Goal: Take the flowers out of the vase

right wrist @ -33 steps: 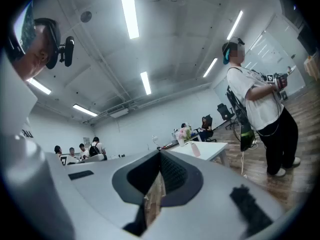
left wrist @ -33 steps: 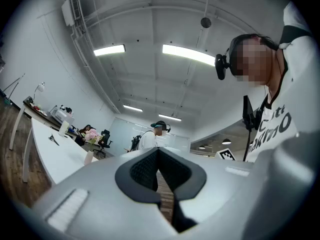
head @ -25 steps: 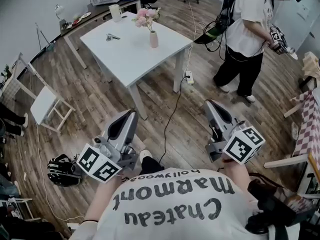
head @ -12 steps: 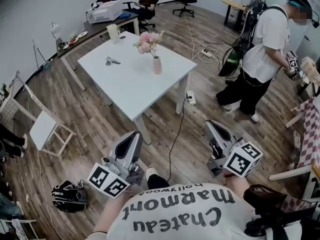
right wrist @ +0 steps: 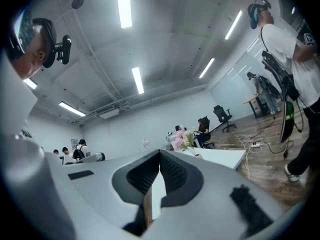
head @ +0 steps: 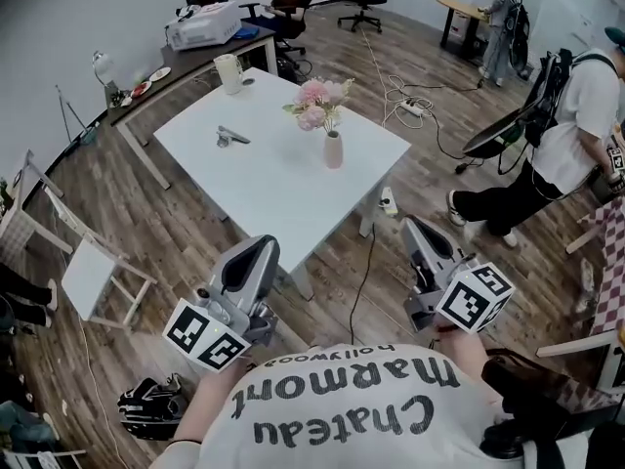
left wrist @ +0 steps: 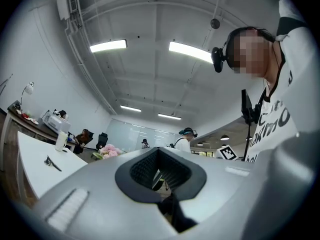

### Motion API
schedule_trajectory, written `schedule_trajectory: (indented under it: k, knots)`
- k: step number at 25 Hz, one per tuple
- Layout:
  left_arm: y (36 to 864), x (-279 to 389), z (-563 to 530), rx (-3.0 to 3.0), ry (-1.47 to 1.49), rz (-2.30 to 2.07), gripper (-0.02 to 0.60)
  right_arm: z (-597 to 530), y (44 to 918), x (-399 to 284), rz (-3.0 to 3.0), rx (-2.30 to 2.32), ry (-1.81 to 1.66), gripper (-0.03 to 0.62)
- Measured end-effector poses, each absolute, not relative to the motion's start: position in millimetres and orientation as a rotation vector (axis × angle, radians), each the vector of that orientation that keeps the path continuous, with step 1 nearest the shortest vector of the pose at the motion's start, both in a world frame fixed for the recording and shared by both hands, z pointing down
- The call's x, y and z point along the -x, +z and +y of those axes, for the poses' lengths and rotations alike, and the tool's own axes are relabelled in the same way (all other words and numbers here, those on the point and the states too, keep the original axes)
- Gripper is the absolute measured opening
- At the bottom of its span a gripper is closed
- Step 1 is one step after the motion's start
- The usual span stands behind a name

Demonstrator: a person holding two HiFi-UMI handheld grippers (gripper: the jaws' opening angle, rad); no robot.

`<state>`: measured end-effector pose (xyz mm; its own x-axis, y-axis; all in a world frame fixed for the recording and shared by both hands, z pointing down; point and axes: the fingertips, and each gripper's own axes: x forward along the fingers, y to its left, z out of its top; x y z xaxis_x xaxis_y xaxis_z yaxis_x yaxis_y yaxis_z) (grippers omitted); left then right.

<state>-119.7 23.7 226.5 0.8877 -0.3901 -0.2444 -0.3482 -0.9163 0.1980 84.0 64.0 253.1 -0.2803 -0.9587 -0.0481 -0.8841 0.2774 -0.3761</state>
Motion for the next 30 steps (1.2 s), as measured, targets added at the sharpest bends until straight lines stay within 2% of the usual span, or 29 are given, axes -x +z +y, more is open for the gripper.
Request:
schedule_trajectory:
  k: [15,30]
  knots:
    - [248,133,-44,-2.873,-0.392,-0.521,0.006,-6,271,-74,2.265,1.769,-0.456,0.015]
    - [268,83,-141,-2.812,-0.304,-0.720,0.005,-144,293,-142,2.336,1.654,-0.543,0.016]
